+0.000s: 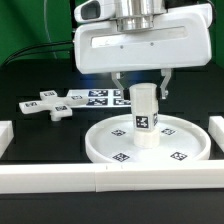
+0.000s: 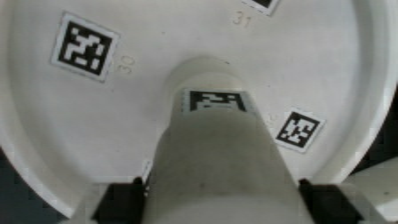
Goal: Assemble round table
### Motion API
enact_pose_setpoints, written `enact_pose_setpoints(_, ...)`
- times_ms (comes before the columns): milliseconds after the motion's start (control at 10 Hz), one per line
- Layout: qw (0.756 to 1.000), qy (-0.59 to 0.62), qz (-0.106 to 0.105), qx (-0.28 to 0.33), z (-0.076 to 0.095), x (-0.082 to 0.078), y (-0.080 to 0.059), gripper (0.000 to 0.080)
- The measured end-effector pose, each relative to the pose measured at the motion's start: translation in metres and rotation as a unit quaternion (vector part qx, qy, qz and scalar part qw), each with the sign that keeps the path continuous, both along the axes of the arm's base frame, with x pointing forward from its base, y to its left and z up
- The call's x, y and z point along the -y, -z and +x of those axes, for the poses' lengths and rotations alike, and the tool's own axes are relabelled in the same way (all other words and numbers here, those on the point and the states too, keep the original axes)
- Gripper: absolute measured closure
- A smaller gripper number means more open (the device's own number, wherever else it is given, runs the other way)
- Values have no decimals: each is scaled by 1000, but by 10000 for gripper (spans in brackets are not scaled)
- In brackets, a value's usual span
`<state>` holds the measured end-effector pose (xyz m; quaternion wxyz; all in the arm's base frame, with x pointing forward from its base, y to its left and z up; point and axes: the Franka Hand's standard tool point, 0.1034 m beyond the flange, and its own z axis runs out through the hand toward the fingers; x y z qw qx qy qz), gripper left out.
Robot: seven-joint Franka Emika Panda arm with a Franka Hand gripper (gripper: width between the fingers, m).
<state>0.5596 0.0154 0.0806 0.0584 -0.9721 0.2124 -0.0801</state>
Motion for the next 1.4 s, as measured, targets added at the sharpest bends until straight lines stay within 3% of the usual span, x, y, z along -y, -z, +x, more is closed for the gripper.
enact_pose_setpoints(700,984,173,46,-15,-1,-3,1,384)
enact_pose_setpoints(1200,951,299,80,-29,-3,-6,2,384)
enact_pose_setpoints(1400,922,371,102,-38,-4,-7,2,384)
